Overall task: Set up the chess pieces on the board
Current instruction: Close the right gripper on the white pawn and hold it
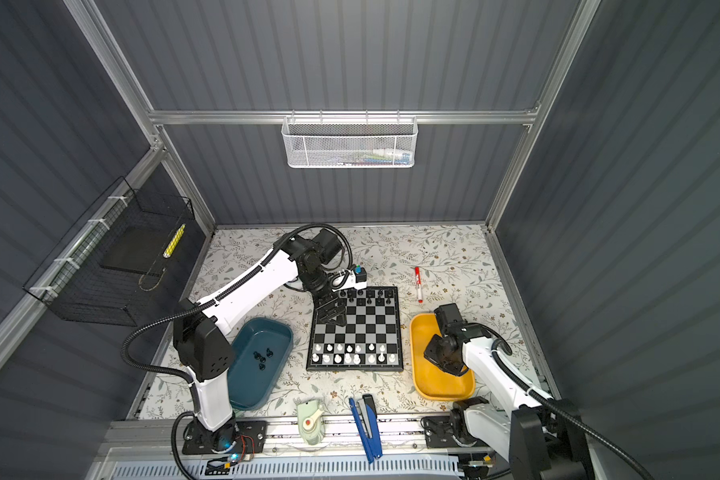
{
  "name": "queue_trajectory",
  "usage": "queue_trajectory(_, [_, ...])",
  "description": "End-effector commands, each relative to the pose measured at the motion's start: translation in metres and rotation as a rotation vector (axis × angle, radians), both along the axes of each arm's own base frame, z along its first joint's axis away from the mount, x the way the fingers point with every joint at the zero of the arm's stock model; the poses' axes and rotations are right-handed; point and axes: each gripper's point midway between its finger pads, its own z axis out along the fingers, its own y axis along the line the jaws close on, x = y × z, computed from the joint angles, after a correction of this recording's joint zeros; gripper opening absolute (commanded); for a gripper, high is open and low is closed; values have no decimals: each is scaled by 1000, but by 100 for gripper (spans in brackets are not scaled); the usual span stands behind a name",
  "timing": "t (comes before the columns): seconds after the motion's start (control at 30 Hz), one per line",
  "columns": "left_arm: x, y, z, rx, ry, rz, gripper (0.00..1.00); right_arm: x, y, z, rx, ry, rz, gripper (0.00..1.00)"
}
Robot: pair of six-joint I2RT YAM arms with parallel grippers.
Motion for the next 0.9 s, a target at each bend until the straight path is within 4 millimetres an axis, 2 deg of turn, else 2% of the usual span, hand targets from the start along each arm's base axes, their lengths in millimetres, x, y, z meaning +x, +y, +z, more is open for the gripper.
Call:
queue_trajectory(0.0, [-2,-1,-5,21,15,-14,96,2,0,6,-2,8,18,7])
queue_trajectory(0.87, [-2,-1,-10,36,15,-16,96,10,6,19,-43,-1,77,7])
